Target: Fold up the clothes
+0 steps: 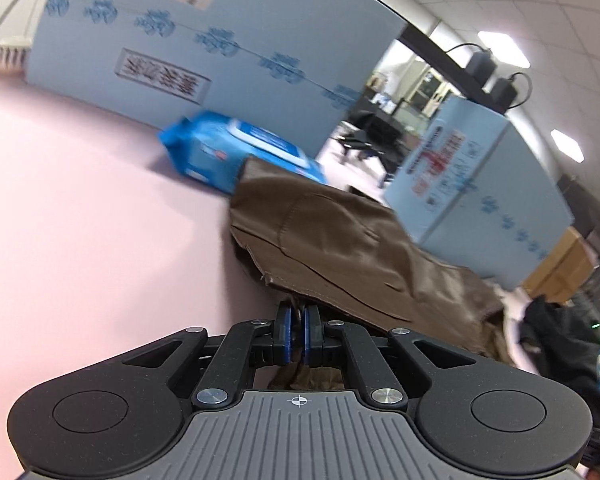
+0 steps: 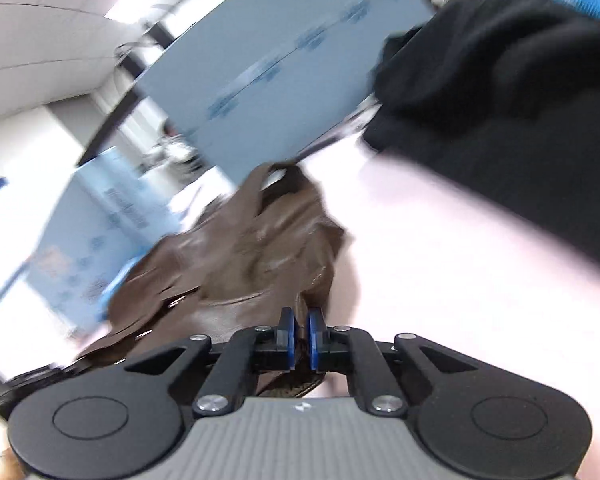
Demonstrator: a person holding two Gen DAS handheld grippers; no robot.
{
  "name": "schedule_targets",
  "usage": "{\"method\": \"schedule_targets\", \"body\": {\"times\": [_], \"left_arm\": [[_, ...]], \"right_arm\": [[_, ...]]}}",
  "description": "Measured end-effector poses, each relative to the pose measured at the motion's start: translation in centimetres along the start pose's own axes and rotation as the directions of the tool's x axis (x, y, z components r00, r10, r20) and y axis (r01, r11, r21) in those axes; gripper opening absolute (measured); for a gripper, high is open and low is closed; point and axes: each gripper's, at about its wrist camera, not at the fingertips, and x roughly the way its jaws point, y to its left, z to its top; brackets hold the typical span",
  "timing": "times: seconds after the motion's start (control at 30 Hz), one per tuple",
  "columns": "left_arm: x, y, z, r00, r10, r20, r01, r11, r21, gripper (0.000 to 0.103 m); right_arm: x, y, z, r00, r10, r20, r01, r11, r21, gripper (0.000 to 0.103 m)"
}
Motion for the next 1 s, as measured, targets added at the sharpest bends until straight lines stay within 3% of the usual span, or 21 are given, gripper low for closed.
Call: {"method": "schedule_targets", "body": {"times": [0.07,0.2,0.27,0.3,0.33,0.37,0.47,0.5,0.57,0.63,0.8,0.9,1.0], "left_arm": [[0.1,0.5,1.0,1.000,0.027,0.013,-0.028,0.999,0.027,0.005],[1.5,0.7,1.5,0.997,0.029,-0.067,-0.024,0.997,0.069,0.008],[1.3,0.5,1.3,0.996,0.036,-0.077,-0.027,0.993,0.112,0.010],[0.9,0.4,1.1,0.997,0.036,-0.066,-0.028,0.991,0.129,0.014],[0.3,0.5,1.2,0.998,0.031,-0.054,-0.024,0.992,0.126,0.017],[-0.3,0.6,1.3,0.999,0.028,-0.044,-0.022,0.992,0.122,0.019],[-2.9,1.5,1.4,0.999,0.037,0.023,-0.039,0.995,0.090,0.027],[-3.9,1.8,1.5,0.998,0.041,0.048,-0.044,0.996,0.078,0.030],[-5.3,2.1,1.3,0.997,0.035,0.072,-0.040,0.997,0.066,0.032],[-6.4,2.3,1.0,0.997,0.036,0.074,-0.041,0.997,0.063,0.040],[-7.9,1.6,-1.2,0.997,0.074,-0.003,-0.072,0.986,0.150,0.074],[-7.5,1.5,-2.5,0.994,0.098,-0.039,-0.089,0.979,0.184,0.075],[-6.2,1.7,-3.5,0.993,0.070,-0.100,-0.052,0.984,0.173,0.075]], "right_arm": [[0.1,0.9,-1.0,0.997,0.038,-0.063,-0.040,0.999,-0.032,0.007],[-1.4,1.9,-1.2,0.992,-0.026,-0.125,0.006,0.987,-0.162,0.012],[-2.7,2.8,-0.9,0.988,-0.101,-0.120,0.070,0.968,-0.242,0.029],[-3.3,3.3,-0.8,0.984,-0.139,-0.107,0.105,0.954,-0.280,0.048],[-3.9,4.3,-0.6,0.978,-0.203,-0.038,0.177,0.919,-0.351,0.064],[-4.6,5.4,-0.5,0.964,-0.262,0.041,0.254,0.872,-0.417,0.068],[-4.6,8.7,-0.3,0.958,-0.240,0.155,0.285,0.758,-0.587,0.067],[-4.2,9.4,-0.3,0.965,-0.211,0.157,0.263,0.745,-0.613,0.066],[-1.6,11.8,0.1,0.993,-0.075,0.093,0.118,0.734,-0.668,0.065],[2.0,13.6,0.2,0.999,-0.044,0.007,0.037,0.722,-0.691,0.065],[9.2,16.2,-1.1,0.987,-0.107,-0.120,-0.018,0.670,-0.742,0.064],[11.2,16.6,-1.8,0.979,-0.126,-0.158,-0.042,0.637,-0.770,0.061],[11.9,16.4,-2.0,0.972,-0.121,-0.202,-0.081,0.633,-0.770,0.045]]}}
